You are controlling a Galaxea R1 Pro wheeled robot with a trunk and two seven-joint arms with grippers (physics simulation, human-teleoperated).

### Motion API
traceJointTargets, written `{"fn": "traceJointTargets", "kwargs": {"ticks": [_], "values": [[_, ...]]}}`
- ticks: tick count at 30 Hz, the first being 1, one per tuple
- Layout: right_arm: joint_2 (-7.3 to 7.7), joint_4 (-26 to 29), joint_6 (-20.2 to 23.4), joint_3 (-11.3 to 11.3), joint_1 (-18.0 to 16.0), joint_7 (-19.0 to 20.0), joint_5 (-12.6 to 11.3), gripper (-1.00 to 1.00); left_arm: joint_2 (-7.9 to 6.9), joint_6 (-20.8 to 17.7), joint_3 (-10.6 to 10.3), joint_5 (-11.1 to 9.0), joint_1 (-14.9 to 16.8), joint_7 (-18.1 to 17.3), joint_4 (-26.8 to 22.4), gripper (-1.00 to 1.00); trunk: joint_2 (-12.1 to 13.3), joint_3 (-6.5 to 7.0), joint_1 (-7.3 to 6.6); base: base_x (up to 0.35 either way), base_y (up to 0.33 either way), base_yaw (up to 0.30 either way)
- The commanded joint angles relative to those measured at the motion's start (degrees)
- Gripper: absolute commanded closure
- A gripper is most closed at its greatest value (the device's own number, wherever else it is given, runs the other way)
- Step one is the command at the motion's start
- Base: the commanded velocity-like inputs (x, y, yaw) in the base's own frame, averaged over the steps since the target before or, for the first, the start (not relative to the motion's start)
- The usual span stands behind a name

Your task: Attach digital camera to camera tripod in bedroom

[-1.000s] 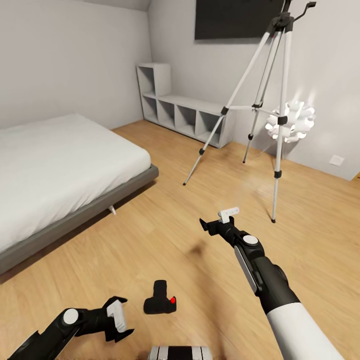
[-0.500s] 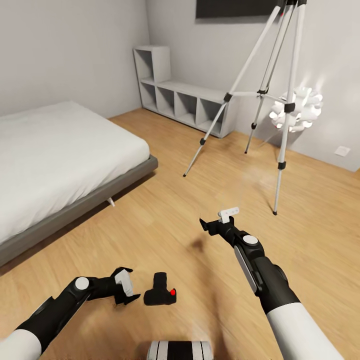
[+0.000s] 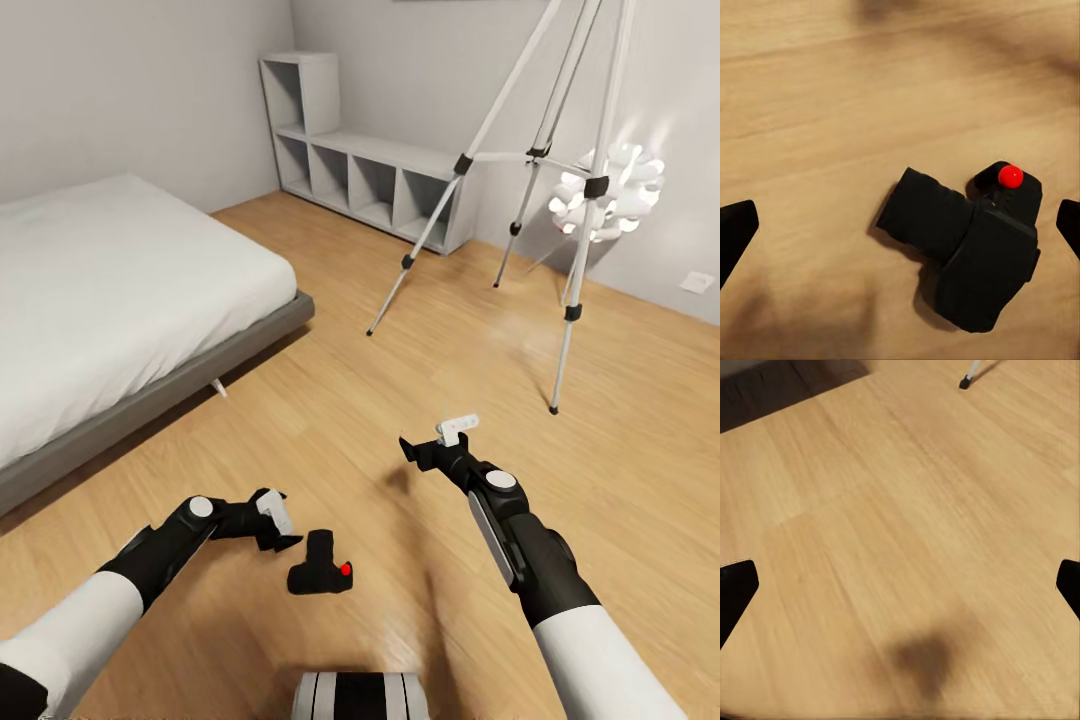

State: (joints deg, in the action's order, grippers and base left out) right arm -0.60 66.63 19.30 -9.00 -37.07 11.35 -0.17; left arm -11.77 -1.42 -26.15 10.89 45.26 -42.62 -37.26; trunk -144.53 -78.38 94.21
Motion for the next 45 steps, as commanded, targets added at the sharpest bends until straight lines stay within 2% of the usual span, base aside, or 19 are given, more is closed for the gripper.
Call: {"fn": "traceJointTargets", "kwargs": {"ticks": [1, 2, 3, 4, 8, 12, 23, 45], "values": [[-0.02, 0.1, 0.3, 0.0, 0.0, 0.2, 0.0, -1.00, 0.02, -0.2, -0.8, 0.2, 0.2, -0.1, 0.0, -1.00, 0.0, -0.27, 0.01, 0.000, 0.000, 0.000], [-0.02, 0.1, 0.3, 0.0, 0.0, 0.2, 0.0, -1.00, 0.05, -0.2, -1.4, 0.2, 0.2, -0.1, 0.0, -1.00, 0.0, -0.49, 0.04, 0.000, 0.000, 0.000], [-0.02, 0.1, 0.3, 0.0, 0.0, 0.2, 0.0, -1.00, 0.12, -0.2, -3.2, 0.2, 0.3, -0.2, 0.1, -1.00, -0.1, -0.71, 0.06, 0.000, 0.000, 0.000], [-0.02, 0.2, 0.3, 0.0, 0.0, 0.2, 0.0, -1.00, 0.16, -0.2, -7.2, 0.2, 0.4, -0.1, 0.2, -1.00, -0.1, -0.94, 0.09, 0.000, 0.000, 0.000], [-0.02, 0.2, 0.4, 0.0, 0.0, 0.2, 0.0, -1.00, 0.09, -0.2, -12.4, 0.1, 0.4, 0.0, 0.5, -1.00, -0.1, -1.82, 0.19, 0.000, 0.000, 0.000], [-0.02, 0.2, 0.4, 0.0, 0.0, 0.2, -0.1, -1.00, 0.03, -0.2, -14.2, 0.1, 0.4, 0.0, 0.6, -1.00, -0.2, -2.71, 0.30, 0.000, 0.000, 0.000], [-0.02, 0.3, 0.4, 0.0, 0.0, 0.2, -0.1, -1.00, 0.04, -0.2, -15.3, 0.1, 0.4, 0.0, 0.9, -1.00, -0.3, -5.14, 0.58, 0.000, 0.000, 0.000], [-0.02, 0.3, 0.4, 0.1, 0.0, 0.2, -0.1, -1.00, 0.56, -0.2, -15.6, 0.1, 0.4, 0.0, 0.8, -1.00, -0.6, -10.02, 1.15, 0.000, 0.000, 0.000]]}}
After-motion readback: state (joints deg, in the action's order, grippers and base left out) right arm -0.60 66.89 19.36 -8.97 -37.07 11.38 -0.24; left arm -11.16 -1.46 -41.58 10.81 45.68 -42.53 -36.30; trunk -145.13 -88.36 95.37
